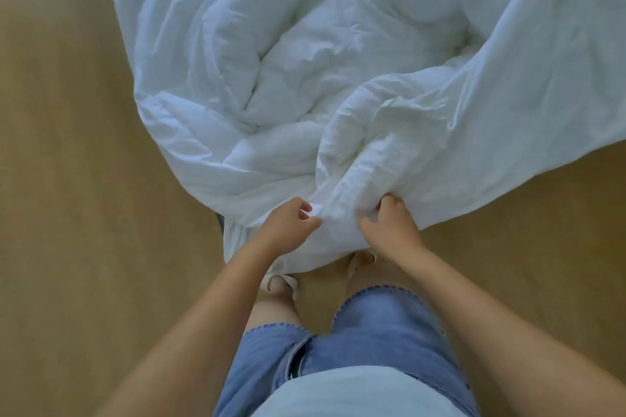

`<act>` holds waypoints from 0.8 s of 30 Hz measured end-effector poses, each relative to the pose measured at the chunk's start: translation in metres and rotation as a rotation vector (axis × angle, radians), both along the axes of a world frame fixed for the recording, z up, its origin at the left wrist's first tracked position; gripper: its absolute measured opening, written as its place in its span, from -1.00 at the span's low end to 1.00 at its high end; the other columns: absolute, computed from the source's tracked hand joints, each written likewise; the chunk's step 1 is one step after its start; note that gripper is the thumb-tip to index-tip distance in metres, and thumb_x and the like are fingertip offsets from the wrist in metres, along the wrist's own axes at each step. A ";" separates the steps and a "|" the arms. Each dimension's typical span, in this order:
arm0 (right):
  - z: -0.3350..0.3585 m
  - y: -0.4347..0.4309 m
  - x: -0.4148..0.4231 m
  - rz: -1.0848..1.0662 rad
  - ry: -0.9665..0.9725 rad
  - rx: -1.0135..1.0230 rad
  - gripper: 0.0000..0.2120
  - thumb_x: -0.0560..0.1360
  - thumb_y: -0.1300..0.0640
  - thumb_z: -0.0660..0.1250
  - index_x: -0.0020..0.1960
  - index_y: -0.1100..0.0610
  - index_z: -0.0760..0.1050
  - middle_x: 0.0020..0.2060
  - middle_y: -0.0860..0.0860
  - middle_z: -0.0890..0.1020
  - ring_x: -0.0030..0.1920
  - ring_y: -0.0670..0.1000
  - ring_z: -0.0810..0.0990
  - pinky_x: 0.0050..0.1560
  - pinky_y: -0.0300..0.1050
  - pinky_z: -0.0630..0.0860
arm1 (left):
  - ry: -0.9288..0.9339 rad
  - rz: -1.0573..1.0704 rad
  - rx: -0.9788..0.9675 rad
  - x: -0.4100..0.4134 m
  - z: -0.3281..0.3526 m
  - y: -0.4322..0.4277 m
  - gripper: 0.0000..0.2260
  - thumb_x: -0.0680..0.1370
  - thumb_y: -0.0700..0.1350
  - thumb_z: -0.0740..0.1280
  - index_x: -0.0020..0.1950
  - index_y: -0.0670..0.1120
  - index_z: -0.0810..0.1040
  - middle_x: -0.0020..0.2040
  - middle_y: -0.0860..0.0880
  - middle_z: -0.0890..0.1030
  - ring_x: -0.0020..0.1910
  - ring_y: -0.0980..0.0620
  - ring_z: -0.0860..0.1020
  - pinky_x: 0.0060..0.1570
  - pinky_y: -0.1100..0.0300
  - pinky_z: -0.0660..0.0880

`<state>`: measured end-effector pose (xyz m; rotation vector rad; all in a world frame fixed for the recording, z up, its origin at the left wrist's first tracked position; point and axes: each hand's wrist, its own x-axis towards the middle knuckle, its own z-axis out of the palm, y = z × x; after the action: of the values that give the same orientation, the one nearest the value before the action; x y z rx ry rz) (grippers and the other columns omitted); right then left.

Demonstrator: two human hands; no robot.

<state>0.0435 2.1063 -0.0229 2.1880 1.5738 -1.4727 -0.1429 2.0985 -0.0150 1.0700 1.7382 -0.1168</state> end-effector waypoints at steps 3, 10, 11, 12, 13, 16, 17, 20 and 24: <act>-0.001 -0.011 -0.036 0.108 -0.038 -0.010 -0.63 0.48 0.08 0.27 0.19 0.27 0.37 0.17 0.17 0.41 0.21 0.19 0.37 0.20 -0.01 0.34 | -0.007 0.019 -0.045 -0.037 -0.006 -0.013 -0.66 0.54 0.05 0.32 0.24 -0.07 0.46 0.05 0.00 0.51 -0.08 0.07 0.47 -0.11 0.22 0.36; -0.024 0.007 -0.161 0.156 -0.258 0.287 -0.61 0.47 -0.02 0.33 0.16 0.22 0.38 0.11 0.15 0.44 0.14 0.17 0.37 0.06 0.00 0.33 | -0.048 0.027 0.015 -0.178 -0.057 0.006 -0.51 0.53 0.04 0.32 0.41 -0.09 0.31 0.28 -0.08 0.44 0.16 -0.04 0.47 0.11 0.11 0.43; -0.031 0.014 -0.187 0.179 -0.243 0.271 -0.53 0.46 -0.05 0.35 0.25 0.18 0.35 0.17 0.13 0.40 0.19 0.17 0.34 0.11 0.01 0.33 | -0.048 0.014 0.038 -0.200 -0.066 0.019 -0.48 0.54 0.03 0.32 0.44 -0.11 0.28 0.34 -0.10 0.41 0.25 -0.08 0.44 0.21 0.06 0.42; -0.038 0.021 -0.213 0.158 -0.209 0.238 -0.43 0.45 -0.08 0.37 0.34 0.14 0.29 0.24 0.12 0.35 0.25 0.17 0.30 0.18 0.03 0.32 | -0.061 -0.005 0.050 -0.219 -0.075 0.031 -0.47 0.54 0.02 0.31 0.46 -0.12 0.26 0.38 -0.11 0.38 0.31 -0.10 0.41 0.27 0.03 0.38; -0.047 0.031 -0.239 0.112 -0.172 0.211 -0.33 0.42 -0.11 0.39 0.41 0.09 0.22 0.29 0.12 0.29 0.29 0.18 0.26 0.23 0.04 0.30 | -0.075 -0.023 0.059 -0.237 -0.084 0.044 -0.46 0.55 0.01 0.31 0.46 -0.13 0.25 0.39 -0.11 0.38 0.33 -0.10 0.39 0.30 0.04 0.35; -0.076 0.054 -0.304 0.071 -0.168 0.136 -0.10 0.35 -0.21 0.42 0.51 -0.03 0.02 0.43 0.13 0.13 0.41 0.20 0.13 0.34 0.10 0.22 | -0.079 -0.056 0.058 -0.284 -0.105 0.068 -0.46 0.55 0.01 0.29 0.47 -0.13 0.25 0.41 -0.11 0.37 0.35 -0.11 0.37 0.31 0.06 0.33; -0.084 0.057 -0.321 0.092 -0.197 0.094 -0.04 0.33 -0.25 0.43 0.52 -0.08 -0.06 0.47 0.11 0.06 0.44 0.21 0.05 0.36 0.15 0.20 | -0.086 -0.041 0.057 -0.297 -0.110 0.074 -0.45 0.55 0.01 0.30 0.48 -0.13 0.23 0.41 -0.11 0.36 0.36 -0.12 0.37 0.28 0.08 0.34; -0.108 0.064 -0.360 0.204 -0.301 -0.011 0.12 0.26 -0.32 0.44 0.47 -0.24 -0.33 0.51 0.03 -0.17 0.50 0.20 -0.16 0.32 0.40 0.12 | -0.103 0.169 0.018 -0.328 -0.127 0.092 -0.33 0.52 0.06 0.34 0.50 -0.14 0.11 0.45 -0.12 0.29 0.37 -0.15 0.34 0.21 0.10 0.33; -0.131 0.078 -0.392 0.119 -0.499 -0.009 -0.05 0.37 -0.19 0.39 0.49 -0.15 -0.20 0.42 0.14 0.13 0.43 0.18 0.14 0.28 0.46 0.08 | -0.240 0.458 -0.115 -0.352 -0.148 0.131 -0.13 0.45 0.17 0.40 0.54 -0.13 -0.02 0.46 -0.09 0.27 0.39 -0.16 0.31 0.34 -0.07 0.32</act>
<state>-0.3482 2.1843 -0.1540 2.1804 1.4789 -0.8085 -0.4946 2.2293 -0.1629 0.5568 1.6899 0.1896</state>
